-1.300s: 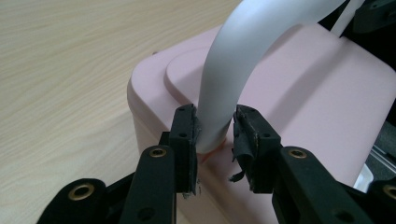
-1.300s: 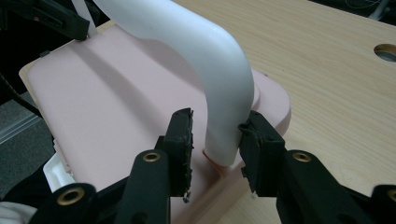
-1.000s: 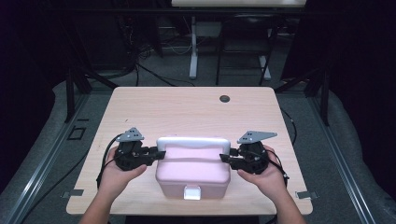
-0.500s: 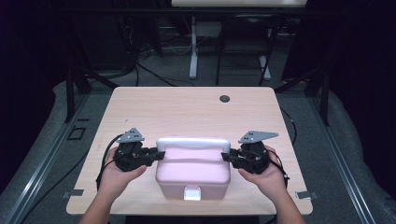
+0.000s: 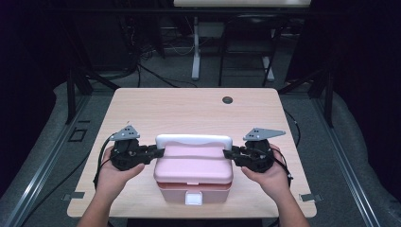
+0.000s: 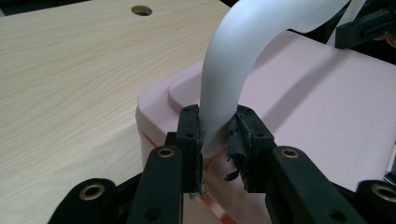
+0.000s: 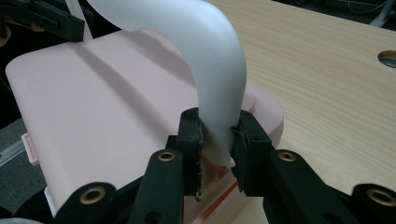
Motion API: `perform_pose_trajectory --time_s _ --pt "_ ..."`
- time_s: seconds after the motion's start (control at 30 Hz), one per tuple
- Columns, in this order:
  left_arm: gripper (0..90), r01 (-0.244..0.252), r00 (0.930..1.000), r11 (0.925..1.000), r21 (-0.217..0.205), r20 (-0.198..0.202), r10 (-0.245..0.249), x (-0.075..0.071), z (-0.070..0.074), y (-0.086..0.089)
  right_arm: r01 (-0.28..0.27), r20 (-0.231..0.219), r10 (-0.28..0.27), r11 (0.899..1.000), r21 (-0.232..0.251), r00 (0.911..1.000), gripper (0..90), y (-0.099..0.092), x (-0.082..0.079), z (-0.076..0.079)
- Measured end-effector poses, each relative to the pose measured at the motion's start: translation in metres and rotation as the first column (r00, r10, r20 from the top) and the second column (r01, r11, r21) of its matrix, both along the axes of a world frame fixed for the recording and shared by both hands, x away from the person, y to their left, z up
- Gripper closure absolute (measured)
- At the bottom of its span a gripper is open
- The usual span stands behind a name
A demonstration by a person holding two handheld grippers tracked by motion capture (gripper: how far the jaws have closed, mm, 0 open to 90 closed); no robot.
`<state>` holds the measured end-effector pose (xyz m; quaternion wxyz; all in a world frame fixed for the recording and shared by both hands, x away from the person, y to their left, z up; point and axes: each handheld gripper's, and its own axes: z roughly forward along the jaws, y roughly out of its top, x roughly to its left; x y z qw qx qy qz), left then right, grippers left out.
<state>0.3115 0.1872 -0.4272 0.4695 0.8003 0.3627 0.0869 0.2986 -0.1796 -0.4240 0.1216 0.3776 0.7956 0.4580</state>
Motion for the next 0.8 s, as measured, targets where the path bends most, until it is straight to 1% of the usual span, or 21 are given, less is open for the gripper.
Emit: perform_pose_trajectory --time_s 0.13,0.2,0.27,0.37,0.43,0.47,0.6,0.7,0.8 --pt "73.0 -0.004 0.9998 0.9999 -0.010 0.018 0.004 0.000 0.000 0.000 0.006 -0.001 -0.006 1.000 0.014 1.0000 74.1 -0.001 0.000 0.000" --pt "69.1 0.000 0.9998 0.9999 -0.017 0.020 0.001 -0.001 0.002 0.000 0.008 0.002 -0.008 1.000 0.018 1.0000 74.1 -0.001 0.000 0.001" --pt "65.7 -0.006 0.9997 1.0000 -0.006 0.025 0.006 -0.002 0.003 0.002 0.004 0.004 -0.004 1.000 0.012 1.0000 74.1 0.000 0.000 0.000" --pt "65.8 -0.018 0.9993 0.9997 -0.016 0.032 0.019 -0.005 0.006 0.006 0.004 0.005 -0.004 1.000 0.018 1.0000 74.1 -0.001 0.001 0.001" --pt "66.4 -0.022 0.9991 0.9996 -0.017 0.036 0.022 -0.007 0.007 0.009 0.003 0.006 -0.003 1.000 0.021 1.0000 74.2 -0.002 0.001 0.001" --pt "67.0 -0.025 0.9990 0.9994 -0.024 0.035 0.026 -0.009 0.007 0.010 0.003 0.005 -0.003 1.000 0.024 1.0000 74.1 -0.002 0.002 0.002" --pt "69.7 -0.028 0.9988 0.9993 -0.024 0.040 0.029 -0.014 0.009 0.015 0.003 0.011 -0.003 0.999 0.033 0.9999 74.2 -0.002 0.004 0.004" --pt "72.4 -0.041 0.9982 0.9987 -0.030 0.043 0.042 -0.016 0.008 0.017 0.004 0.011 -0.004 0.999 0.041 0.9999 74.2 -0.003 0.005 0.006" --pt "76.8 -0.048 0.9979 0.9986 -0.023 0.043 0.049 -0.018 0.008 0.020 -0.001 0.013 0.000 0.999 0.046 0.9999 74.2 -0.004 0.007 0.007"
